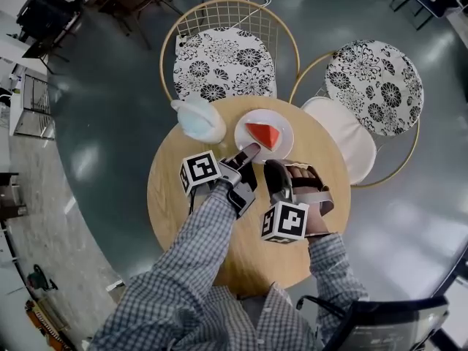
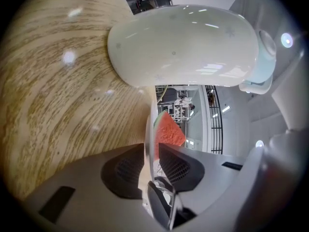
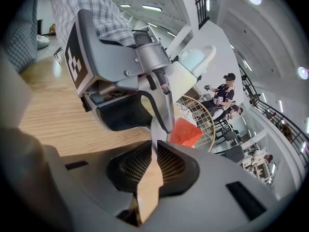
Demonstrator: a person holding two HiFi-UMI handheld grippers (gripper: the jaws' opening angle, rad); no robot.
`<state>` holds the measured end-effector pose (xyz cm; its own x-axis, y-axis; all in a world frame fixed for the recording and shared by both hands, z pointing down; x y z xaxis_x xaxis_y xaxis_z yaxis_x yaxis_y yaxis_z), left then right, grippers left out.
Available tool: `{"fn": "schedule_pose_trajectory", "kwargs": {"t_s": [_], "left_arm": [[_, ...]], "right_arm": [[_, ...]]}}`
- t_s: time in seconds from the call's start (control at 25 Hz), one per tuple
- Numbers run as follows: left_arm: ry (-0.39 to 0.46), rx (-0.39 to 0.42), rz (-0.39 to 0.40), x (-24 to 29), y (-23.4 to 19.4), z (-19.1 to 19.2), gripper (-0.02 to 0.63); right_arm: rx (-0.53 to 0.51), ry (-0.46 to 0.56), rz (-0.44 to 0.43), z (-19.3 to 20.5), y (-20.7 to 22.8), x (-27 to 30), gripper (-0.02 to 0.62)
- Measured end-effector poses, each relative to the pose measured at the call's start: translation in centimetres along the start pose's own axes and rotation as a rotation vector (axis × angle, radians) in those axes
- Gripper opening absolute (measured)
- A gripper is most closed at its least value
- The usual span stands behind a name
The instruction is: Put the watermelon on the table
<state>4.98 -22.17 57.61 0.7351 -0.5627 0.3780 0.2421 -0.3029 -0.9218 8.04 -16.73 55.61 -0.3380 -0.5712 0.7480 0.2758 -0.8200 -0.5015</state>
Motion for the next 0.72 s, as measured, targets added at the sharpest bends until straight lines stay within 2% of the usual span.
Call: {"fn": "schedule_pose_trajectory", "kwargs": {"t_s": [0.08, 0.16, 0.72], "left_arm": [[-0.024, 0.011, -0.001, -0.3, 0.1, 0.1, 0.104], [-0.04, 0.027, -0.006, -0.7, 0.0, 0.2, 0.115], [-0.013, 0.082, 0.013, -6.1, 0.1, 0.2, 0.117]], "right_arm": [[0.007, -0.004, 0.0, 0.0, 0.1, 0.1, 0.04], [0.016, -0.006, 0.002, 0.0, 0.2, 0.2, 0.04], [0.082, 0.002, -0.047, -1.3, -0.1, 2.4, 0.04]]}}
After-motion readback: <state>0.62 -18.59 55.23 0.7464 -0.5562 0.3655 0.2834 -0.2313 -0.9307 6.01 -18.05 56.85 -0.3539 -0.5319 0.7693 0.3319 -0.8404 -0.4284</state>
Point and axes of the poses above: the fingertips, and each gripper's own axes: x forward along the fingers, y to its right, z out of its underside, the point moved 1 cm from there along -x, backward along the fingers, and after that the axes turned 3 degrees about -z, right-handed, at the moved point
